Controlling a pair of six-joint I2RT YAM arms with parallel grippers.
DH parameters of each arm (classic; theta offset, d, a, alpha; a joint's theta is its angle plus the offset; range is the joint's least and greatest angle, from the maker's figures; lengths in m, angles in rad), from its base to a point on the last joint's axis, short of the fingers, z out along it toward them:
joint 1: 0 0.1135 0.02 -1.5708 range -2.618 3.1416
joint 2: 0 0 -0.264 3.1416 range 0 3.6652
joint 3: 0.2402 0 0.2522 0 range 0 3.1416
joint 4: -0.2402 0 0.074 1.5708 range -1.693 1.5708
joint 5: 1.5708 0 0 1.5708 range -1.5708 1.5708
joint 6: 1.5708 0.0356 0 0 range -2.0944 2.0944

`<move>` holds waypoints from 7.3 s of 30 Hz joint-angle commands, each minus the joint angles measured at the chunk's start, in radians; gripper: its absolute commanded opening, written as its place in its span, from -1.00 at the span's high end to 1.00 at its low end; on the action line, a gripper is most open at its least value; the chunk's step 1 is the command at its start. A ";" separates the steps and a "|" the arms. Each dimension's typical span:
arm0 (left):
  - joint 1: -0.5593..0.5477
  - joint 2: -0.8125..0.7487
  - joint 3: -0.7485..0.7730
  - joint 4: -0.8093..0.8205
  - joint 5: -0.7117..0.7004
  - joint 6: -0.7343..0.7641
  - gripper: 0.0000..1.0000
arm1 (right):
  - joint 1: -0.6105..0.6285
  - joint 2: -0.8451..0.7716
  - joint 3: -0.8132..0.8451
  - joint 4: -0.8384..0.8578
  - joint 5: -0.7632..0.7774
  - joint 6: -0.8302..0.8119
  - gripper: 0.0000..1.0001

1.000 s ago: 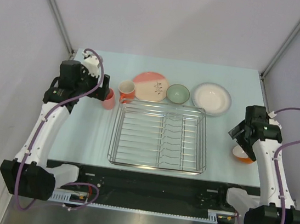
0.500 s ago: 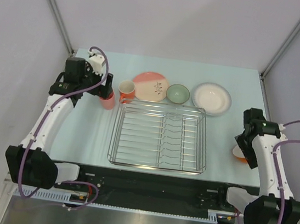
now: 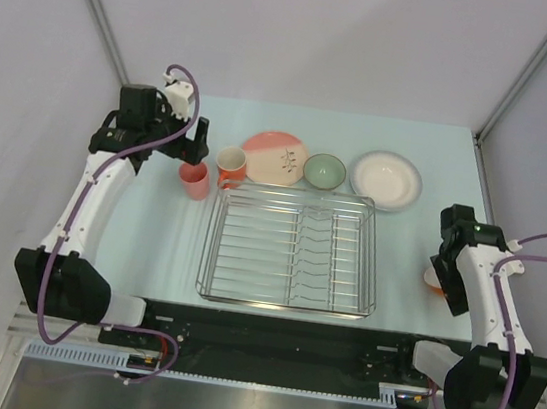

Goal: Load the mixed dishes into the dish rack

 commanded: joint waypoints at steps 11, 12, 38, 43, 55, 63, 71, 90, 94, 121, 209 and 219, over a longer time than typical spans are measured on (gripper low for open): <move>0.001 -0.025 0.044 -0.058 0.066 0.034 -1.00 | -0.102 0.082 0.006 0.043 0.101 0.020 -0.92; 0.001 -0.023 0.040 -0.057 0.068 0.034 -0.99 | -0.120 0.089 0.006 0.054 0.107 0.009 -0.91; 0.001 -0.039 -0.016 -0.037 0.071 0.027 -0.99 | -0.165 0.395 0.016 0.257 0.124 -0.135 1.00; 0.001 -0.042 -0.042 -0.016 0.075 0.017 -0.98 | -0.148 0.354 0.029 0.267 0.135 -0.220 1.00; 0.003 -0.071 -0.117 0.044 0.107 -0.016 -0.97 | 0.371 0.063 0.293 0.360 0.243 -0.591 1.00; 0.012 -0.091 -0.134 0.070 0.137 -0.036 -0.97 | 0.813 0.433 0.571 0.073 0.566 -0.536 1.00; 0.024 -0.112 -0.166 0.078 0.152 -0.042 -0.98 | 0.860 0.589 0.643 -0.010 0.675 -0.511 1.00; 0.032 -0.125 -0.180 0.093 0.164 -0.052 -0.97 | 0.889 0.715 0.500 0.111 0.595 -0.516 1.00; 0.033 -0.128 -0.175 0.092 0.161 -0.052 -0.97 | 0.899 0.757 0.496 0.119 0.578 -0.494 1.00; 0.038 -0.115 -0.183 0.101 0.161 -0.046 -0.98 | 0.956 0.682 0.661 0.023 0.520 -0.491 -0.54; 0.038 -0.112 -0.252 0.136 0.161 -0.049 -0.98 | 0.700 0.608 0.931 0.327 0.257 -0.904 1.00; 0.039 -0.097 -0.241 0.143 0.161 -0.047 -0.97 | 0.910 0.440 0.726 -0.188 0.301 -0.482 1.00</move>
